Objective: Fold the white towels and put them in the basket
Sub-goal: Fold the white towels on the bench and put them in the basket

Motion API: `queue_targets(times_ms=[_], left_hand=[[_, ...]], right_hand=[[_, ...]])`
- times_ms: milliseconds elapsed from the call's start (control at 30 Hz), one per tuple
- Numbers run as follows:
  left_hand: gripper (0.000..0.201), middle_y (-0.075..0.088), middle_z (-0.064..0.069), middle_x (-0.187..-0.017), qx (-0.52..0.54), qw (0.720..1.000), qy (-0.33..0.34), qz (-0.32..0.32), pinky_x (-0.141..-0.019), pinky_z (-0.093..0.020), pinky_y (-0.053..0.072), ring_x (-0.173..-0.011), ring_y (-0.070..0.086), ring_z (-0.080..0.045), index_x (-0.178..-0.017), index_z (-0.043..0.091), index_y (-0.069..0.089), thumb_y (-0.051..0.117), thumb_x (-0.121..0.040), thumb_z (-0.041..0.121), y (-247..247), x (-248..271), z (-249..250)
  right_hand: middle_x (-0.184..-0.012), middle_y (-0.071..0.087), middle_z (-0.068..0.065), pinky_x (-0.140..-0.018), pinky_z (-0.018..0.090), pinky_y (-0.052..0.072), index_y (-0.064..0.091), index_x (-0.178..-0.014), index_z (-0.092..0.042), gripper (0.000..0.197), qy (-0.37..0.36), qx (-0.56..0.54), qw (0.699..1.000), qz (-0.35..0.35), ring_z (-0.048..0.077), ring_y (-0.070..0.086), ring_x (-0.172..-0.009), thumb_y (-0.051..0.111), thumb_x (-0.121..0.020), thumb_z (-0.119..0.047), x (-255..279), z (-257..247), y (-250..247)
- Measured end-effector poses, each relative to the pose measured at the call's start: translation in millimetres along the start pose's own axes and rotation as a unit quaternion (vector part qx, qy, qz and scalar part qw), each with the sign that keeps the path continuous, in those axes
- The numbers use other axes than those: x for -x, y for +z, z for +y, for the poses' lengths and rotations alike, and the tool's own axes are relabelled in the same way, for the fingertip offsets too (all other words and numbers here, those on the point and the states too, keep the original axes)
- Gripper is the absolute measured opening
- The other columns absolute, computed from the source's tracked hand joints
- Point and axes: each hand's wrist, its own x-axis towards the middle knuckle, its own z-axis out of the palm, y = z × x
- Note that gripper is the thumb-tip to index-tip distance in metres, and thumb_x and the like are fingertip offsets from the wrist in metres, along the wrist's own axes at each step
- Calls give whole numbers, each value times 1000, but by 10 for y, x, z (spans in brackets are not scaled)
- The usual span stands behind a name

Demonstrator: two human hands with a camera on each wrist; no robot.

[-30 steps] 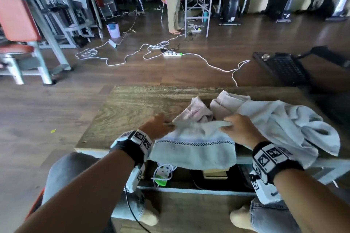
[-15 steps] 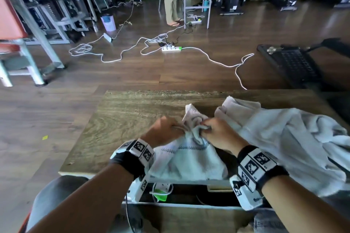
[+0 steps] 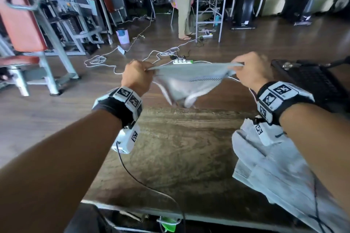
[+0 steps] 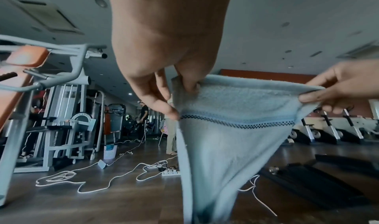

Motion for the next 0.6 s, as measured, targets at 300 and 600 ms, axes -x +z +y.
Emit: queue_targets(times_ms=[300, 600], left_hand=[[42, 69, -7, -69, 243, 962, -123, -34, -64, -37, 61, -67, 69, -27, -65, 27, 75, 57, -83, -7, 181, 25, -220], [17, 60, 15, -62, 234, 972, 7, 8, -60, -21, 48, -57, 51, 0, -86, 16, 73, 62, -91, 5, -46, 192, -40]], right_hand=[[-67, 65, 16, -63, 29, 36, 69, -68, -4, 35, -21, -9, 1000, -14, 38, 61, -73, 70, -90, -32, 122, 124, 186], [-82, 62, 14, -81, 34, 46, 77, -94, -4, 24, -61, -71, 988, 125, 40, 60, -95, 57, -85, 5, 384, 76, -39]])
